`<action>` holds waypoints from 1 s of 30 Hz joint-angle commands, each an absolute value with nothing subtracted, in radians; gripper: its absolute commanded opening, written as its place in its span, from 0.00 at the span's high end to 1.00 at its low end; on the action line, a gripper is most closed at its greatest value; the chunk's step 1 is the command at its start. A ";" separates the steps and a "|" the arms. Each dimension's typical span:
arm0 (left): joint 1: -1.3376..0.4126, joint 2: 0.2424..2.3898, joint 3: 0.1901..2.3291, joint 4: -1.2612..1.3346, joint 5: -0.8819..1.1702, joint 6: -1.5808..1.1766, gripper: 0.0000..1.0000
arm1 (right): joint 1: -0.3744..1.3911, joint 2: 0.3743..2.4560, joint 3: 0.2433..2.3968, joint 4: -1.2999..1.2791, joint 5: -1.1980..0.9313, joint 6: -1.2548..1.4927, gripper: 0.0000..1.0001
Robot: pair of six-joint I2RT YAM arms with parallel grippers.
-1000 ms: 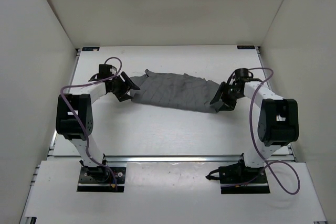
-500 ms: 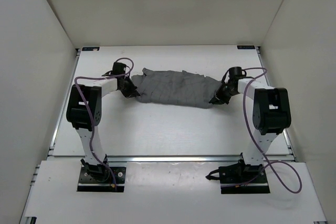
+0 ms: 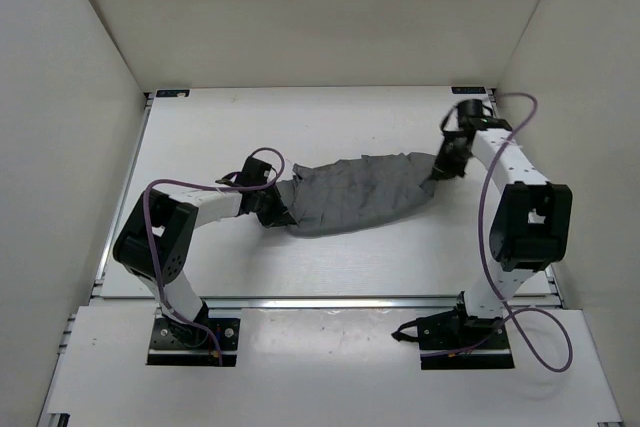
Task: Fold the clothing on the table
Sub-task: Fold the skirt
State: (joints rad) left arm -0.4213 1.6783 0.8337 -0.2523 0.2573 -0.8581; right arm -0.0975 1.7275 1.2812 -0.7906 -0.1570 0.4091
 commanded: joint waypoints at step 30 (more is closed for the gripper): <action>-0.310 1.562 0.737 -0.295 0.252 -0.804 0.61 | 0.844 2.290 1.801 -0.857 -0.083 0.583 1.00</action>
